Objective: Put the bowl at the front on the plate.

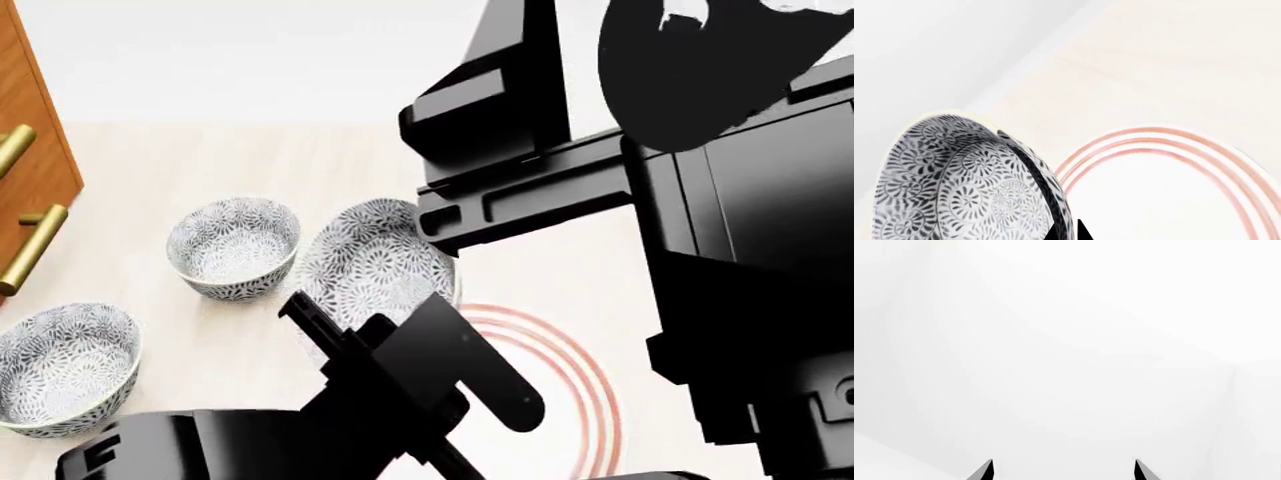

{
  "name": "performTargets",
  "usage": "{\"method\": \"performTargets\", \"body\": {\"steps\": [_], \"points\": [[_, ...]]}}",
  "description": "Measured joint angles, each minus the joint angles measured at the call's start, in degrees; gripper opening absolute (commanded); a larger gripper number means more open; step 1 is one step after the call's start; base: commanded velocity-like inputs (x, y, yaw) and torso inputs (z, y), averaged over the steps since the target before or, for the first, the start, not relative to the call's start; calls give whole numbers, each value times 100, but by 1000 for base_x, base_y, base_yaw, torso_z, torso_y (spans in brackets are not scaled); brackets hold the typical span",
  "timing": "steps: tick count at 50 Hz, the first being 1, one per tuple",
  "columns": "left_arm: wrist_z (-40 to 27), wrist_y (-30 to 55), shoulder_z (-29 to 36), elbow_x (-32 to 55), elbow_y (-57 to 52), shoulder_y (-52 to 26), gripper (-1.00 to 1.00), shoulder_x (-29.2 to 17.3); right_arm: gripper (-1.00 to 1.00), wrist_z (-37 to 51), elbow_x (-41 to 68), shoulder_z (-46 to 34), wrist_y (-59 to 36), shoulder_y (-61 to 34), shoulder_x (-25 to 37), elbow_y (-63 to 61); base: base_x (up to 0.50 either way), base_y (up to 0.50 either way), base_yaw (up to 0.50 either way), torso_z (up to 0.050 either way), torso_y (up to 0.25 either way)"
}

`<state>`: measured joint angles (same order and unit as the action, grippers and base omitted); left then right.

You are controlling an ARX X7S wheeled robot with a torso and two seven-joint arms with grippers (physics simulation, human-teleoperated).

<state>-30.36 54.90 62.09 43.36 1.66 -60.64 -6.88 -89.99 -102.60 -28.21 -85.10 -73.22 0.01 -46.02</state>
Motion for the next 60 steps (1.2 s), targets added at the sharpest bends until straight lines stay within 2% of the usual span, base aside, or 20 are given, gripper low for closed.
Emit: {"method": "performTargets", "body": {"steps": [35, 51, 60], "points": [[571, 316, 459, 232, 528, -568, -100, 453, 100, 0, -32, 121, 92, 102, 0, -148, 0, 0, 0, 0, 1], [713, 640, 679, 630, 567, -914, -100, 595, 100, 0, -28, 184, 125, 179, 0, -222, 0, 0, 0, 0, 1], [570, 412, 1143, 1130, 816, -1201, -100, 644, 100, 0, -16, 224, 142, 192, 0, -240, 0, 0, 0, 0, 0]]}}
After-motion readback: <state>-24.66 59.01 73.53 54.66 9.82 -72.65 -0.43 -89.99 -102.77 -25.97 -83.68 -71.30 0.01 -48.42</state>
